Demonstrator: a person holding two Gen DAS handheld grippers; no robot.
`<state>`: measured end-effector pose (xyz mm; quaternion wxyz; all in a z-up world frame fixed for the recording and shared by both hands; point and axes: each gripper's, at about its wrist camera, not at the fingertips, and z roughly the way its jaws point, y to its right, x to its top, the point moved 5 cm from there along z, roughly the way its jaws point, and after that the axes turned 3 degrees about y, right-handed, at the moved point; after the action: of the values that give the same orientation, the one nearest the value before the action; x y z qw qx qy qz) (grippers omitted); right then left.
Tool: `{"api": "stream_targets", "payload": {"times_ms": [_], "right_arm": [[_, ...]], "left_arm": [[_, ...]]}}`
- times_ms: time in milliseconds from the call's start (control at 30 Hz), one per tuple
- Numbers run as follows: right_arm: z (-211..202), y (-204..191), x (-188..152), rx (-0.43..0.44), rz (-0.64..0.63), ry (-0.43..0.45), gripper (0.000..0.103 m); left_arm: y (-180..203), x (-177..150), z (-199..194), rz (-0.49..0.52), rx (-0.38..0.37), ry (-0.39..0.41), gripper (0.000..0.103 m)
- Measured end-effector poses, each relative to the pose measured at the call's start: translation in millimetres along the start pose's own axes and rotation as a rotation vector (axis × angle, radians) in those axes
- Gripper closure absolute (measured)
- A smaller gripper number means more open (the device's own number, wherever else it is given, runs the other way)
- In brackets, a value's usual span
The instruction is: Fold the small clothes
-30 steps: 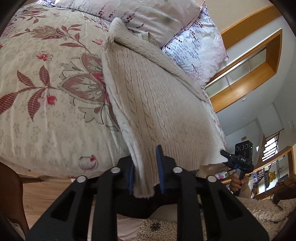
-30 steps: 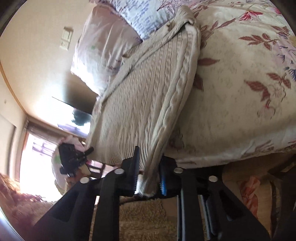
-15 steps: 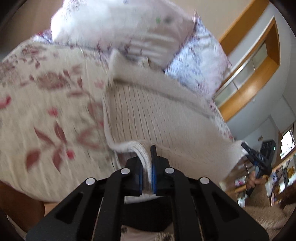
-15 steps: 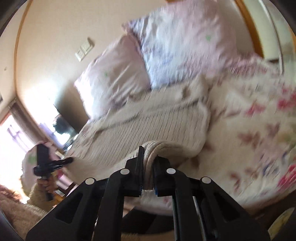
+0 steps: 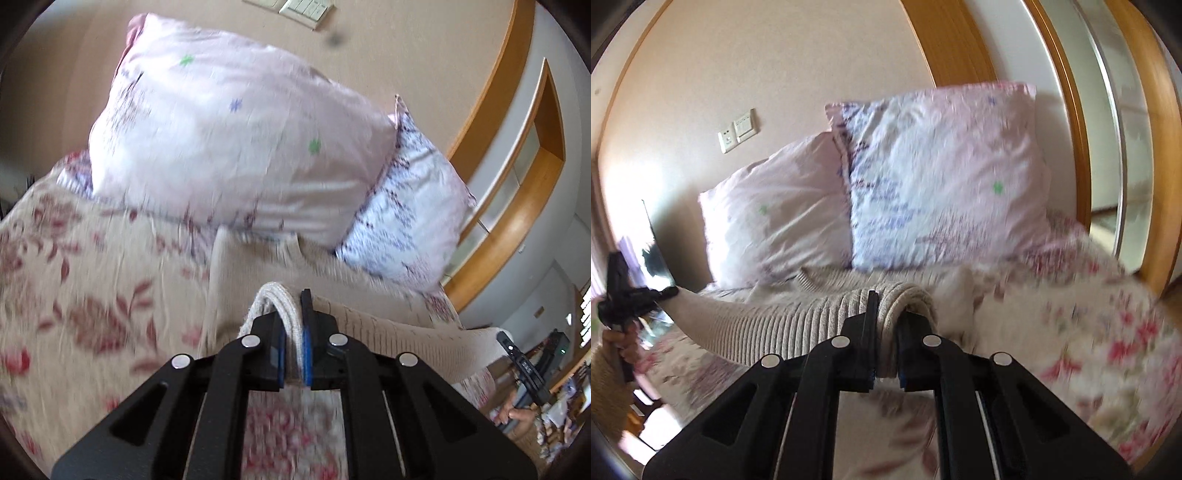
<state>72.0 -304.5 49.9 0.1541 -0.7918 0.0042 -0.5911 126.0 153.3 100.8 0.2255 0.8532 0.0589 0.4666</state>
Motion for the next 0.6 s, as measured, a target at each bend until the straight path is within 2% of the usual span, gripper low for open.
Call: {"api": "stream_targets", "payload": {"times_ms": [167, 267, 367, 500, 533, 600], "right_arm": [[36, -13, 24, -0.120, -0.155, 0.040, 0.095], [62, -13, 30, -0.158, -0.189, 0.025, 0.095], [95, 1, 27, -0.176, -0.148, -0.031, 0.095], [150, 27, 11, -0.185, -0.045, -0.163, 0.095], [164, 33, 4, -0.188, -0.019, -0.202, 0.095], [185, 41, -6, -0.201, 0.006, -0.258, 0.095]], "left_arm": [[8, 34, 40, 0.043, 0.065, 0.031, 0.096], [5, 45, 70, 0.048, 0.098, 0.020, 0.096], [-3, 48, 104, 0.040, 0.123, -0.005, 0.096], [-24, 37, 160, -0.004, 0.169, -0.090, 0.096], [-27, 33, 175, -0.008, 0.154, -0.090, 0.096], [-33, 26, 193, -0.016, 0.177, -0.120, 0.096]]}}
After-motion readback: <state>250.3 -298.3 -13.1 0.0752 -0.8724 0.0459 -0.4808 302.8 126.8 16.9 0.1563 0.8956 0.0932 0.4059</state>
